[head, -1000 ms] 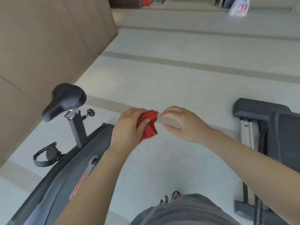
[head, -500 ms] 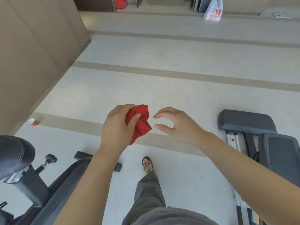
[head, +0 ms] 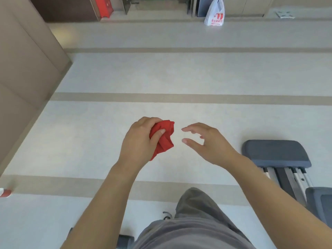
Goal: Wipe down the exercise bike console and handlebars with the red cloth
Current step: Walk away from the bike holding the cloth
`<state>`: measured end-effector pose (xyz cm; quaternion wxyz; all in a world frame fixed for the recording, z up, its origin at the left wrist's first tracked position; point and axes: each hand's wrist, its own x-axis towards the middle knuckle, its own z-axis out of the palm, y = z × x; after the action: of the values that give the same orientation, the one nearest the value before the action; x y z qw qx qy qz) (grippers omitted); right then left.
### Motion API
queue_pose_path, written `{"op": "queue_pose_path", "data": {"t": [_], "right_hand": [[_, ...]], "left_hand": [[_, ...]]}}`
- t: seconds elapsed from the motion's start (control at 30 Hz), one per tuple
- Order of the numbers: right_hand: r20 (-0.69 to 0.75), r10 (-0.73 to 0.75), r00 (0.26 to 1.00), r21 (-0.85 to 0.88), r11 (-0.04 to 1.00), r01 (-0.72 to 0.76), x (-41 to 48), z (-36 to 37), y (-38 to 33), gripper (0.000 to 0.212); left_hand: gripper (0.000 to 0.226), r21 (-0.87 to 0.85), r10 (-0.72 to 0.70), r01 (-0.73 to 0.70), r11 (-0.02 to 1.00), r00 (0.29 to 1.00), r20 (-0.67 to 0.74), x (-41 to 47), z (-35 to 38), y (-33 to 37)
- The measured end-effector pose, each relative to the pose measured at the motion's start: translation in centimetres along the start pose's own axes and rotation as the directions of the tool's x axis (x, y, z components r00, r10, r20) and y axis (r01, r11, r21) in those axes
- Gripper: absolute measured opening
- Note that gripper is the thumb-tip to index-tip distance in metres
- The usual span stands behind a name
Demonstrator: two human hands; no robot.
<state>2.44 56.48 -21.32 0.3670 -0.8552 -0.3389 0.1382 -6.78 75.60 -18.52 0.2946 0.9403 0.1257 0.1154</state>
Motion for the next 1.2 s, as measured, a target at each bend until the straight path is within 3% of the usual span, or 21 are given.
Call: {"op": "queue_pose_path", "data": {"t": [0.27,0.53,0.77,0.97,1.2], "right_hand": [[-0.067,0.1,0.993,0.08,0.992,-0.095,16.4,-3.7,7.0,0.031],[-0.102,0.135,0.986,0.08,0.989,-0.127,35.6,-14.3,14.4,0.031],[-0.014,0.176,0.984,0.075,0.982,-0.174,48.5,-19.3,20.4,0.03],[-0.001,0.177,0.984,0.039,0.983,-0.177,63.4,-24.3,27.4,0.033],[-0.059,0.23,0.971,-0.051,0.971,-0.233,79.4,-35.6,35.0,0.037]], "left_hand": [[0.022,0.019,0.024,-0.026,0.999,0.993,0.114,19.4,3.9,-2.5],[0.021,0.05,0.019,-0.032,0.998,0.971,0.239,40.9,8.5,-2.2],[0.022,-0.056,-0.015,0.026,0.998,0.984,0.179,57.1,12.3,-2.1],[0.021,-0.048,-0.021,0.03,0.998,0.984,0.175,73.9,16.4,-4.0],[0.019,-0.046,0.144,-0.136,0.99,0.95,0.279,97.4,20.7,0.4]]}}
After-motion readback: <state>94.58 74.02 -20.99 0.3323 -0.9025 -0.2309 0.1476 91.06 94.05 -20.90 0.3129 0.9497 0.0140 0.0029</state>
